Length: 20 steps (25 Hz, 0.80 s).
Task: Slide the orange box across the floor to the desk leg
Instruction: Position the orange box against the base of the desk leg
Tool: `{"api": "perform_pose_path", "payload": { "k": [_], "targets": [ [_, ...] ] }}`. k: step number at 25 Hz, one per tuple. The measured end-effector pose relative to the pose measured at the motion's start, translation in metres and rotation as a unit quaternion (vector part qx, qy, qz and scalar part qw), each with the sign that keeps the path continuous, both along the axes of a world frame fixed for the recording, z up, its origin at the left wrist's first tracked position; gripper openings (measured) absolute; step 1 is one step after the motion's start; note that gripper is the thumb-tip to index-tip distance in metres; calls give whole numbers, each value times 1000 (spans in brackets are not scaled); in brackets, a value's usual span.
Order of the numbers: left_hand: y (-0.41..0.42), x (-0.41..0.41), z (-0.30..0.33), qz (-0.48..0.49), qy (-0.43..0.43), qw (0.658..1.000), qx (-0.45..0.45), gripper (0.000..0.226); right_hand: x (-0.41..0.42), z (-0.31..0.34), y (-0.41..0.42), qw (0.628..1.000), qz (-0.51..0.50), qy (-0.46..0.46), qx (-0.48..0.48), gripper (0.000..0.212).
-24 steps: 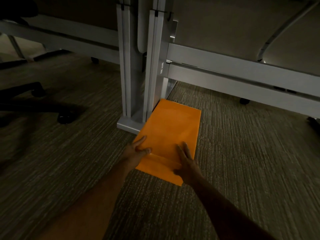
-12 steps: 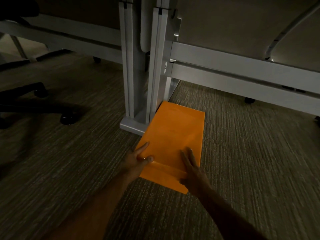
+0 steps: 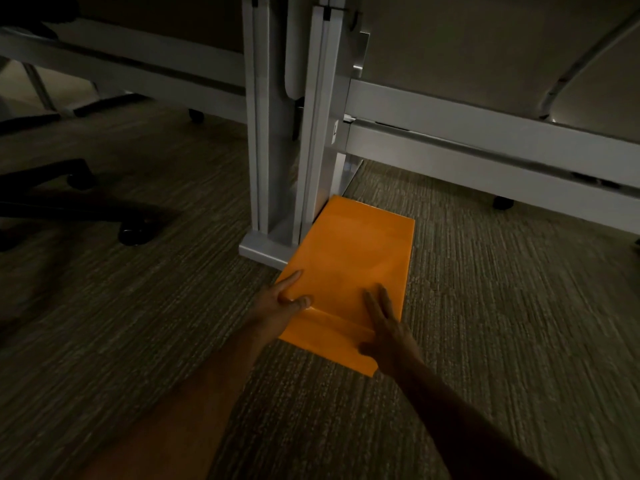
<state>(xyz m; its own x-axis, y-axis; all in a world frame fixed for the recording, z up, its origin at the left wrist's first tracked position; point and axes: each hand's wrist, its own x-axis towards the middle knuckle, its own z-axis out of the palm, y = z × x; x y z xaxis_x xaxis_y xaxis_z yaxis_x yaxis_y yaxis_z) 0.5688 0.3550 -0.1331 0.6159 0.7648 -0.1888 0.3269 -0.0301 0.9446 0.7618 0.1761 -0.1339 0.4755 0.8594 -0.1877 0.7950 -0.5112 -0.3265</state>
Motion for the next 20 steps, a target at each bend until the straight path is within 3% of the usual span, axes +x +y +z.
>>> {"api": "perform_pose_path", "payload": {
  "k": [6,9,12,14,20],
  "targets": [
    [-4,0,0,-1,53,997,57,67,-8,14,-1,999,4,-21,-39,119],
    [-14,3,-6,21,98,989,110,63,-29,27,10,992,-27,-85,-86,108],
    [-14,1,-19,-1,208,928,310,62,-42,21,13,990,-16,-131,-57,103],
    [-8,-3,-22,-22,236,886,397,63,-42,12,12,989,-13,-143,-30,102],
    [3,3,-10,-68,275,848,449,67,-35,8,16,989,-25,-143,-26,101]
  ]
}}
